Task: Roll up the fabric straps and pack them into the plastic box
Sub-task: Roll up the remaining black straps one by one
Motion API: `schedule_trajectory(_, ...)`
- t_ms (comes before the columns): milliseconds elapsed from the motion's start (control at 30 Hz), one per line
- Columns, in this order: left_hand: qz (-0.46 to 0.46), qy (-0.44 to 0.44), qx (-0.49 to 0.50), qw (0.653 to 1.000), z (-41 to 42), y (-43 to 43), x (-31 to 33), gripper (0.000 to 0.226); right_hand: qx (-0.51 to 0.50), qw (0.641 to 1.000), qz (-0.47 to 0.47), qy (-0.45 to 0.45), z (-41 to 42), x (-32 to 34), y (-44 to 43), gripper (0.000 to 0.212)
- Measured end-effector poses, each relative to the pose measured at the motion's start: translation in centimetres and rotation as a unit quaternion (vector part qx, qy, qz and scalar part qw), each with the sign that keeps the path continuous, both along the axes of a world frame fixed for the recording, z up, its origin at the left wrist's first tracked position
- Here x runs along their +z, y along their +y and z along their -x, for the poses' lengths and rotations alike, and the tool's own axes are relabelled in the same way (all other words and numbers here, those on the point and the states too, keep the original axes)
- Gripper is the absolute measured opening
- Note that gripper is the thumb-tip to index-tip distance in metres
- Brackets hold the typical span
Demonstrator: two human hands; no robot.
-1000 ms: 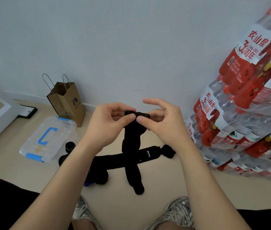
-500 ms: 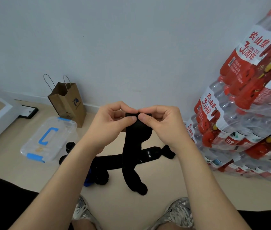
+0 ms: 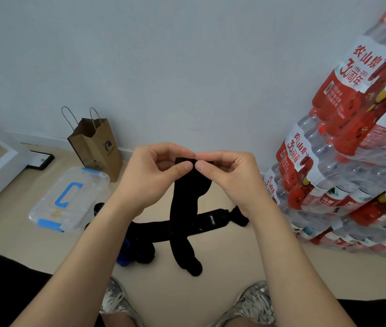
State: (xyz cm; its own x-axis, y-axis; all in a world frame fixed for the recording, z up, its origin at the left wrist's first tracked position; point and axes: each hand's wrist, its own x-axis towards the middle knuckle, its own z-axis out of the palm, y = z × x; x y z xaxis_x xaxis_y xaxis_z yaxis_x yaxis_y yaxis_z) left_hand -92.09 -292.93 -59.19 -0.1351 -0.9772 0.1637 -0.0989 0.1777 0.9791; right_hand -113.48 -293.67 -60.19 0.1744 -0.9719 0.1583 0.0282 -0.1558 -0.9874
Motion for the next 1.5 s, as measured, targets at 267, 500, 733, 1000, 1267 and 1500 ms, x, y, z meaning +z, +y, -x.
schedule_trajectory(267, -0.034, -0.057, -0.003, 0.998, 0.2, -0.2, 0.3, 0.007, -0.043, 0.996, 0.038, 0.067, -0.7, -0.3, 0.0, 0.019)
schedule_trajectory(500, -0.060, 0.037, -0.057, 0.996, 0.2, 0.1, 0.4, 0.008, -0.037, 0.998, 0.041, 0.018, -0.4, 0.1, 0.2, 0.020)
schedule_trajectory(733, -0.017, 0.028, -0.024, 0.999, -0.1, -0.1, 0.2, 0.004, 0.018, 1.000, 0.001, 0.004, 0.1, 0.4, 0.3, 0.020)
schedule_trajectory(1000, -0.046, -0.011, -0.038, 0.998, -0.2, -0.2, 0.4, 0.021, -0.028, 0.998, 0.024, 0.050, -0.3, 0.1, 0.1, 0.013)
schedule_trajectory(1267, 0.007, 0.006, -0.020, 1.000, -0.1, -0.1, 0.6, 0.019, -0.014, 1.000, 0.008, -0.011, -0.7, 0.3, 0.4, 0.013)
schedule_trajectory(1500, -0.014, 0.042, -0.026, 0.999, 0.7, 0.3, 0.9, 0.015, -0.049, 0.997, 0.048, -0.017, -1.0, 0.5, 0.4, 0.011)
